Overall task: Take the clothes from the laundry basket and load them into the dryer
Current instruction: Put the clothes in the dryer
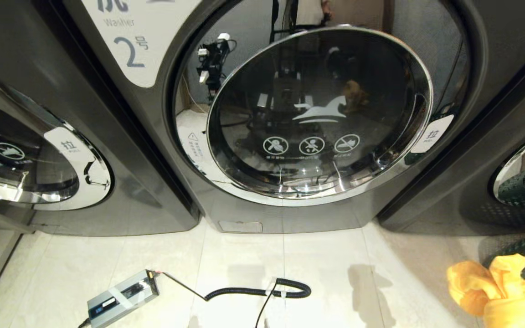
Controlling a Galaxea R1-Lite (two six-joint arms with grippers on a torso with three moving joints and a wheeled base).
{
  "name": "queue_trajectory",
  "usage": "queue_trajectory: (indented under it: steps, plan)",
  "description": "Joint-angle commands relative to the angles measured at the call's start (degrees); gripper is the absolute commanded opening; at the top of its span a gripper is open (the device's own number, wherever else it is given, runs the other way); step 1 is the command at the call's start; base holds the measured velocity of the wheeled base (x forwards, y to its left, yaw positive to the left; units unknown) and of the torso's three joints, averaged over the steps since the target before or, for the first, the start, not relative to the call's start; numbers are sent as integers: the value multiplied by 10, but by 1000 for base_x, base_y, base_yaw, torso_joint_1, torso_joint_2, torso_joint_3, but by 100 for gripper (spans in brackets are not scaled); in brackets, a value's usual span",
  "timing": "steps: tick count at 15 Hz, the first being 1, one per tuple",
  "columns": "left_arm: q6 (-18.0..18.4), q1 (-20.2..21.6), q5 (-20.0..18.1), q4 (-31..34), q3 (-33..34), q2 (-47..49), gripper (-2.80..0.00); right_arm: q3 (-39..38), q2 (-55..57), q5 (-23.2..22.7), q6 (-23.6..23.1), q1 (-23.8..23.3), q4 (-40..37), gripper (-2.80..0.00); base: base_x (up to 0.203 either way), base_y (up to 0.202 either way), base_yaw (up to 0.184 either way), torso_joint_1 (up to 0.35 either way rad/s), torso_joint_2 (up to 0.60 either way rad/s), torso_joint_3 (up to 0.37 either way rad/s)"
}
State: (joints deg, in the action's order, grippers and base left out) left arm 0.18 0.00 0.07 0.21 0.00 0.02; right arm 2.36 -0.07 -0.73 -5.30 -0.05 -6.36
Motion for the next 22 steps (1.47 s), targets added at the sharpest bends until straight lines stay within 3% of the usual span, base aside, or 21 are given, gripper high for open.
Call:
queue_trajectory:
  steps: [1, 8, 22]
  plan:
    - [0, 0, 0, -1, 0, 0, -280, 0, 0, 0, -1, 0, -1, -280, 0, 0, 0, 207, -618, -237]
    - [0, 1, 0, -1, 0, 0, -280, 0, 0, -1, -11, 0, -1, -280, 0, 0, 0, 128, -519, -226]
    - [0, 0, 0, -1, 0, 0, -280, 0, 0, -1, -9, 0, -1, -280, 0, 0, 0, 282, -506, -256]
